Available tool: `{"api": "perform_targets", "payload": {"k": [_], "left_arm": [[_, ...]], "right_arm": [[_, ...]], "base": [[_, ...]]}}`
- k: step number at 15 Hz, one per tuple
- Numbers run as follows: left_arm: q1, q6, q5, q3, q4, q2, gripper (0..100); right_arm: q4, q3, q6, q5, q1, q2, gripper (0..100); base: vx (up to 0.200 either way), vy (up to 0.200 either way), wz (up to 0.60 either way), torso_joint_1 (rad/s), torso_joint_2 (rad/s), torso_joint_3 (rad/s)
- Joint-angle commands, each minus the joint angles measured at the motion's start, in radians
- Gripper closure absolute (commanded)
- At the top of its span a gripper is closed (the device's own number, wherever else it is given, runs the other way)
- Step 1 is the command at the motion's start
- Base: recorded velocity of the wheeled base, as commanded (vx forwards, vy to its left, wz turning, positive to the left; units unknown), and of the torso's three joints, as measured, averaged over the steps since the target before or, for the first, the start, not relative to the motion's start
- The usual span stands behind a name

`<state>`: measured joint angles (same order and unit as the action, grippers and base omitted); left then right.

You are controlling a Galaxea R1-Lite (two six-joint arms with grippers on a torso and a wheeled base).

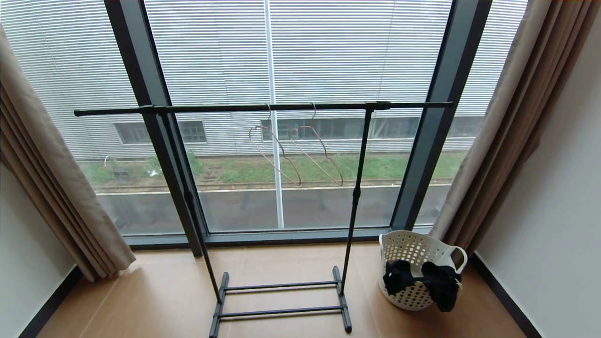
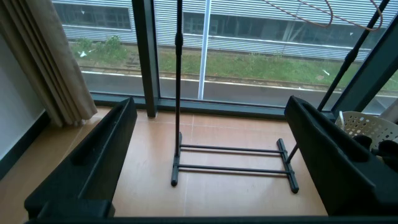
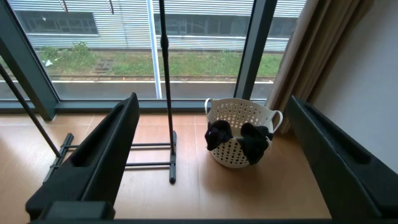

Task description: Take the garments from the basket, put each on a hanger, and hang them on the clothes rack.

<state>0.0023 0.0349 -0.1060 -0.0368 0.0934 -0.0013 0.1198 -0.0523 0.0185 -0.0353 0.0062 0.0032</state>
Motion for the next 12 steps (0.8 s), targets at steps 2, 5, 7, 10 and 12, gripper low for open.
{"api": "perform_targets", "payload": {"k": [2,5,7,10,12], "left_arm": [[0.001,0.000,0.000,0.000,0.000,0.001,0],[0.001,0.000,0.000,0.000,0.000,0.001,0],[0.001,0.000,0.000,0.000,0.000,0.001,0],[0.001,0.000,0.000,0.000,0.000,0.001,0],[0.001,0.000,0.008,0.000,0.000,0.001,0]], "right_arm": [[0.000,0.000,0.001,0.000,0.000,0.001,0],[0.000,-0.001,0.003,0.002,0.000,0.001,0],[0.000,-0.001,0.011,0.002,0.001,0.001,0],[0.001,-0.003,0.008,0.009,0.000,0.001,0],[0.000,-0.001,0.009,0.008,0.000,0.000,0]], "base": [[0.000,0.000,0.00,0.000,0.00,0.000],[0.000,0.000,0.00,0.000,0.00,0.000],[0.000,0.000,0.00,0.000,0.00,0.000],[0.000,0.000,0.00,0.000,0.00,0.000],[0.000,0.000,0.00,0.000,0.00,0.000]]}}
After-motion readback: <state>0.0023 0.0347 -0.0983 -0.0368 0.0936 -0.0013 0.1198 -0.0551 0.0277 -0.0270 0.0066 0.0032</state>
